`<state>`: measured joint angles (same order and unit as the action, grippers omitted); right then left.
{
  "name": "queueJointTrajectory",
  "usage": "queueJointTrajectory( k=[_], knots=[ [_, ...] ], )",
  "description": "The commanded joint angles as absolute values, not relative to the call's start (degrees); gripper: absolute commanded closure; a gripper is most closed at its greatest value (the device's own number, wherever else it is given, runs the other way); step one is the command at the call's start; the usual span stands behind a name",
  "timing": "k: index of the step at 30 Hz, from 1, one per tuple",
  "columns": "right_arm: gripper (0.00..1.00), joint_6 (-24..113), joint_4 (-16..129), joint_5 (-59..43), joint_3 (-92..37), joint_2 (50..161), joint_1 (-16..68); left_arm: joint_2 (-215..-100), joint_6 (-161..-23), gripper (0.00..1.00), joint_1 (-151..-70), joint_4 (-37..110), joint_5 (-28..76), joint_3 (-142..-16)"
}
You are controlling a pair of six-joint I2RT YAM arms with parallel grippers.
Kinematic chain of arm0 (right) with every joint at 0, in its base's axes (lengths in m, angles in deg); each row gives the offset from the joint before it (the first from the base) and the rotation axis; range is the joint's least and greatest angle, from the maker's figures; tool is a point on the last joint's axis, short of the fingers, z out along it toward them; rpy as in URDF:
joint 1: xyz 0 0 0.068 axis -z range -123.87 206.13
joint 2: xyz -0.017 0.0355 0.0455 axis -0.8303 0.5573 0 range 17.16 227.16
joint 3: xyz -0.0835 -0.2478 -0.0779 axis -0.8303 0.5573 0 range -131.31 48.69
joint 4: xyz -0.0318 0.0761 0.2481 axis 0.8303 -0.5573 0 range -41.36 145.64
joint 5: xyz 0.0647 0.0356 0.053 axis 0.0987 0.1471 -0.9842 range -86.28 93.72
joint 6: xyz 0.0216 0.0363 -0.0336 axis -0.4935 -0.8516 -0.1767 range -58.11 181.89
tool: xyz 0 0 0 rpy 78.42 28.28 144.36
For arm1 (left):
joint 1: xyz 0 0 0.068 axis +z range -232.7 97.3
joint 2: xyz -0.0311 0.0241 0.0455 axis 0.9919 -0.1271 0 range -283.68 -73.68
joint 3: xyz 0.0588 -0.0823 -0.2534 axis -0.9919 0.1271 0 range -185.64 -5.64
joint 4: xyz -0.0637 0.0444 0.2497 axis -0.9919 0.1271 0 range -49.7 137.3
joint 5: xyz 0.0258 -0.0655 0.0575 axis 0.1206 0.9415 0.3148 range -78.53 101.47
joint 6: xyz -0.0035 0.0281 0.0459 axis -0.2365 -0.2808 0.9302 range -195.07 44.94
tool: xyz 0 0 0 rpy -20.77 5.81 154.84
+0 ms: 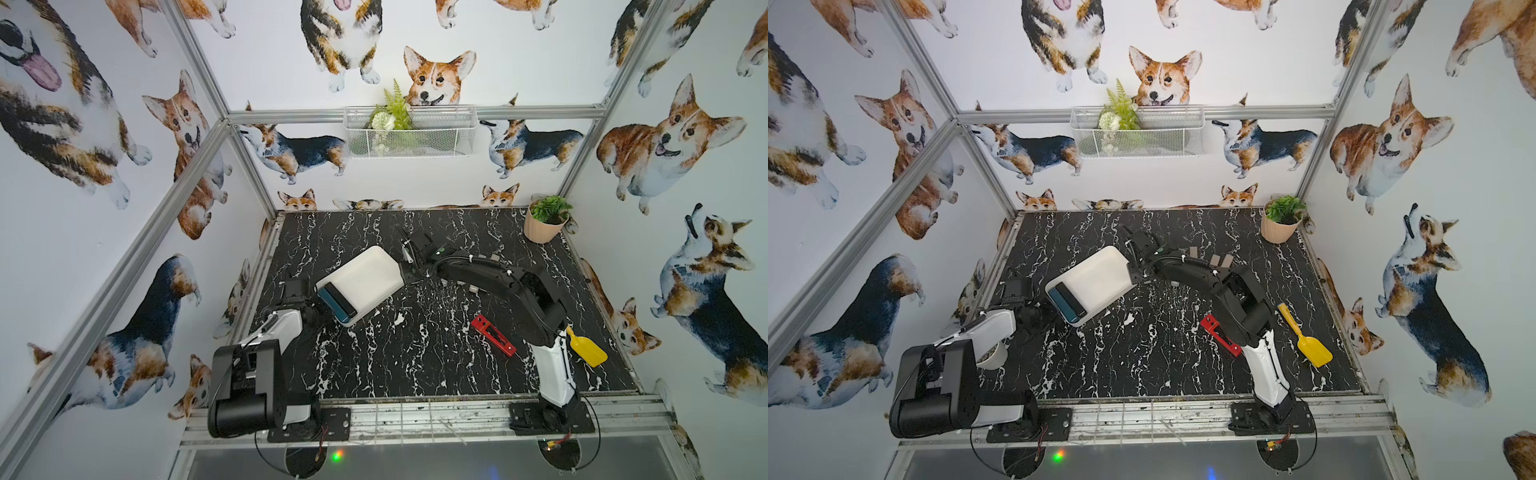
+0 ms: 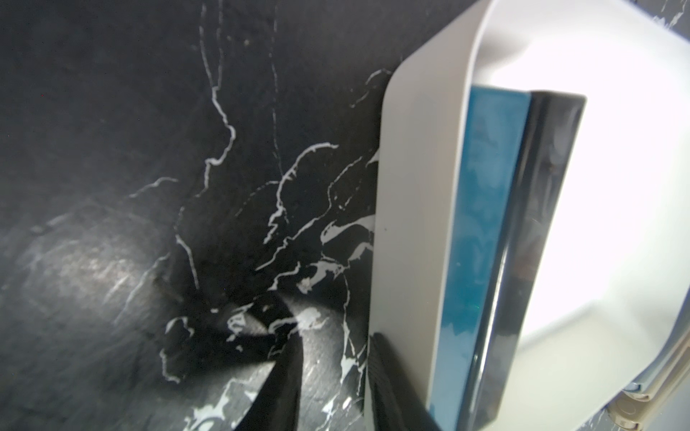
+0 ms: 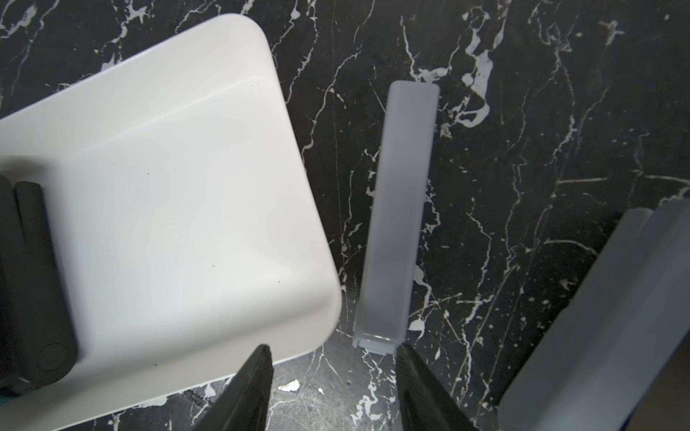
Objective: Put the pruning pliers into the storage box
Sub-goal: Pick up the pruning pliers from the center of the board.
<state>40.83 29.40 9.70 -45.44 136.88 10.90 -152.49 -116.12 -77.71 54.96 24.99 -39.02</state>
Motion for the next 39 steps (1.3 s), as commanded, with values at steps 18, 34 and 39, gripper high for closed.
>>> queueJointTrajectory(
  k=[18, 34, 39],
  knots=[
    [0.51, 41.68, 32.1, 8.71, -46.76, 140.52, 14.0, -153.07, -115.95, 0.66, -77.69, 55.77, 23.91, -38.95],
    [0.52, 41.15, 32.18, 7.39, -46.25, 142.42, 14.03, -152.06, -115.76, 0.65, -77.68, 57.34, 23.03, -39.74],
    [0.53, 41.24, 32.37, 7.08, -45.97, 143.07, 14.03, -152.67, -115.92, 0.65, -77.69, 57.0, 23.53, -39.74]
  ],
)
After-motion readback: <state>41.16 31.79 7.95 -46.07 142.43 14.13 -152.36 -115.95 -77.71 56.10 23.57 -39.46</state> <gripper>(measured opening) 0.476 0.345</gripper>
